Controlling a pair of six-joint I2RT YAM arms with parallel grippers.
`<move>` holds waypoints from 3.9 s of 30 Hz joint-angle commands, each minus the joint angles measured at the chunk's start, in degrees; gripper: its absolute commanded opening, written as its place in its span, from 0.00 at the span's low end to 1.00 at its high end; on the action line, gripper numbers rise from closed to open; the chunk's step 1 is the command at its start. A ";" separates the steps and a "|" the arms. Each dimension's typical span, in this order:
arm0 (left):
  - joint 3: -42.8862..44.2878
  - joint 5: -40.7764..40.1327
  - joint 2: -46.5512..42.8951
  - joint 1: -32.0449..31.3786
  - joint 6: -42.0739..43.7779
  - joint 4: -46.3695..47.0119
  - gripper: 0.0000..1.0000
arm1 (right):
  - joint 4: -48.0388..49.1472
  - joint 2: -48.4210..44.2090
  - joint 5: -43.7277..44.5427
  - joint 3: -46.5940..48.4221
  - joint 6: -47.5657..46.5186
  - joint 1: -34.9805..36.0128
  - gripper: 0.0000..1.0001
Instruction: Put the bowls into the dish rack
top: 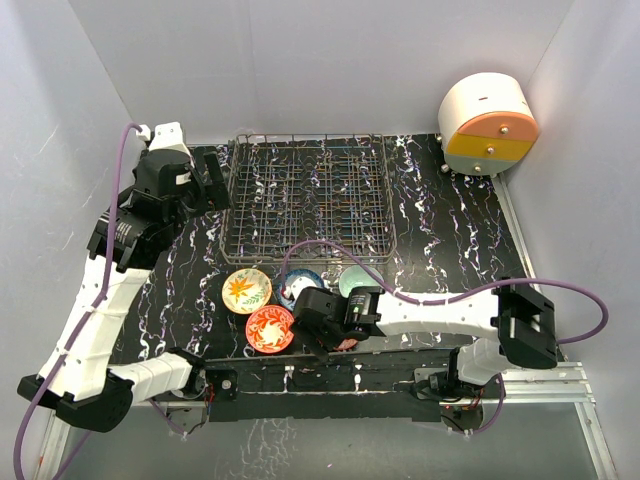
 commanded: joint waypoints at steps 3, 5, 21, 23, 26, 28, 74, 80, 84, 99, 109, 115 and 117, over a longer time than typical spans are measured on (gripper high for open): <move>0.97 -1.40 -1.18 -0.27 -0.40 -0.29 0.97 | 7.33 2.70 2.22 -0.98 -0.20 0.25 0.68; 0.97 -1.32 -0.88 -0.23 -0.11 -0.20 0.97 | 8.44 3.43 2.27 -1.46 0.44 0.28 0.64; -1.38 -2.46 -3.97 -0.23 -0.87 -2.09 0.97 | 9.33 4.26 -0.01 -3.55 0.99 0.36 0.11; -1.62 -2.45 -4.18 -0.23 -0.95 -2.28 0.97 | 8.85 3.74 -0.63 -3.41 1.09 0.47 0.08; -1.38 -2.58 -4.33 -0.23 -0.89 -2.47 0.97 | 6.16 1.97 -1.54 -1.18 0.90 0.71 0.08; -1.19 -2.71 -4.37 -0.23 -0.63 -2.47 0.97 | 2.92 0.17 -1.88 1.89 0.79 0.69 0.08; -3.71 -2.73 -6.68 -0.23 -1.46 -3.61 0.97 | -3.24 0.07 -2.30 4.45 2.24 2.56 0.77; -5.22 -2.72 -7.56 -0.23 -3.16 -4.47 0.97 | 0.80 2.68 1.33 2.08 1.03 5.26 0.75; -5.53 -2.88 -7.77 -0.23 -3.67 -4.88 0.97 | 3.55 4.66 2.29 1.92 -0.25 6.17 0.72; -5.37 -2.90 -7.01 -0.28 -2.83 -3.97 0.97 | 5.62 10.28 14.53 0.13 1.36 8.16 0.54; -6.80 -3.23 -8.13 -0.23 -2.84 -3.53 0.97 | 4.39 7.69 10.93 0.97 0.54 8.63 0.08; -6.48 -3.60 -8.84 -0.23 -2.83 -3.67 0.97 | 1.36 0.40 6.01 7.54 -1.49 8.62 0.08; -6.12 -3.67 -8.85 -0.23 -2.74 -3.94 0.97 | 0.78 -1.89 2.92 10.11 -1.92 8.51 0.08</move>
